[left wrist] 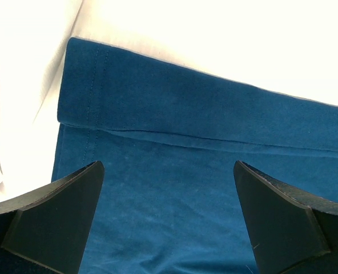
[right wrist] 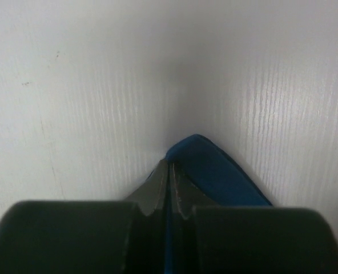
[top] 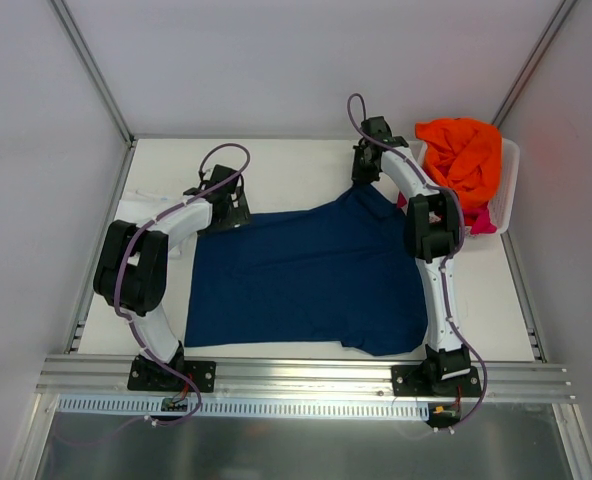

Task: Fold and stack the t-shirts
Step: Flatten out the tshirt

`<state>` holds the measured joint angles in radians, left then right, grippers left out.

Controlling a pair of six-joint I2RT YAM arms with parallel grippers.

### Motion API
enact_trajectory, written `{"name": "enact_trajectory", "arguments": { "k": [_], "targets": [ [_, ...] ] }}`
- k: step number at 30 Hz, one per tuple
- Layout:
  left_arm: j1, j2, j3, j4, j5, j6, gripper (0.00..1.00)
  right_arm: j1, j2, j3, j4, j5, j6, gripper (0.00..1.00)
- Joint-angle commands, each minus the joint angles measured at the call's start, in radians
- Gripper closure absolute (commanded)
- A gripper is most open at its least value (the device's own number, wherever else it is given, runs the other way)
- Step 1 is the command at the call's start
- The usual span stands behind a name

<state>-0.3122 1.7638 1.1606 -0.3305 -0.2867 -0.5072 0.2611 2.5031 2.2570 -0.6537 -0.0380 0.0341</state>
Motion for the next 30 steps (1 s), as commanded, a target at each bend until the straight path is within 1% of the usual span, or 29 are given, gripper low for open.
{"name": "enact_trajectory", "arguments": {
  "k": [1,3,5,7,13,14,22,26,27,29,30],
  "targets": [
    [0.009,0.000,0.027,-0.008,0.018,0.018,0.01,-0.002,0.010,0.035,0.054,0.015,0.003,1.00],
    [0.010,-0.001,0.025,-0.008,0.018,0.018,0.01,-0.003,-0.019,0.009,0.089,0.010,0.001,1.00],
    [0.013,0.000,0.024,-0.008,0.018,0.018,0.01,-0.003,-0.053,-0.054,0.159,-0.017,0.001,1.00],
    [0.015,0.003,0.024,-0.008,0.021,0.018,0.01,-0.002,-0.096,-0.076,0.210,-0.048,-0.003,1.00],
    [0.018,0.020,0.021,-0.008,0.049,0.006,0.01,0.006,-0.105,0.019,0.221,-0.062,-0.025,0.99],
    [0.018,0.023,0.022,-0.007,0.049,0.006,0.01,0.009,-0.104,0.032,0.223,-0.062,-0.052,0.99],
    [0.021,0.026,0.010,-0.007,0.041,0.012,0.01,0.012,-0.127,0.044,0.299,-0.057,-0.085,0.99],
    [0.022,0.028,0.008,-0.008,0.044,0.012,0.01,0.018,-0.107,0.088,0.312,-0.083,-0.108,0.96],
    [0.021,0.026,0.008,-0.008,0.046,0.012,0.01,0.020,-0.101,0.095,0.315,-0.085,-0.117,0.91],
    [0.022,0.028,0.008,-0.007,0.046,0.012,0.01,0.026,-0.087,0.118,0.312,-0.080,-0.119,0.87],
    [0.022,0.031,0.008,-0.008,0.047,0.012,0.01,0.027,-0.069,0.125,0.307,-0.074,-0.119,0.60]
  ]
}}
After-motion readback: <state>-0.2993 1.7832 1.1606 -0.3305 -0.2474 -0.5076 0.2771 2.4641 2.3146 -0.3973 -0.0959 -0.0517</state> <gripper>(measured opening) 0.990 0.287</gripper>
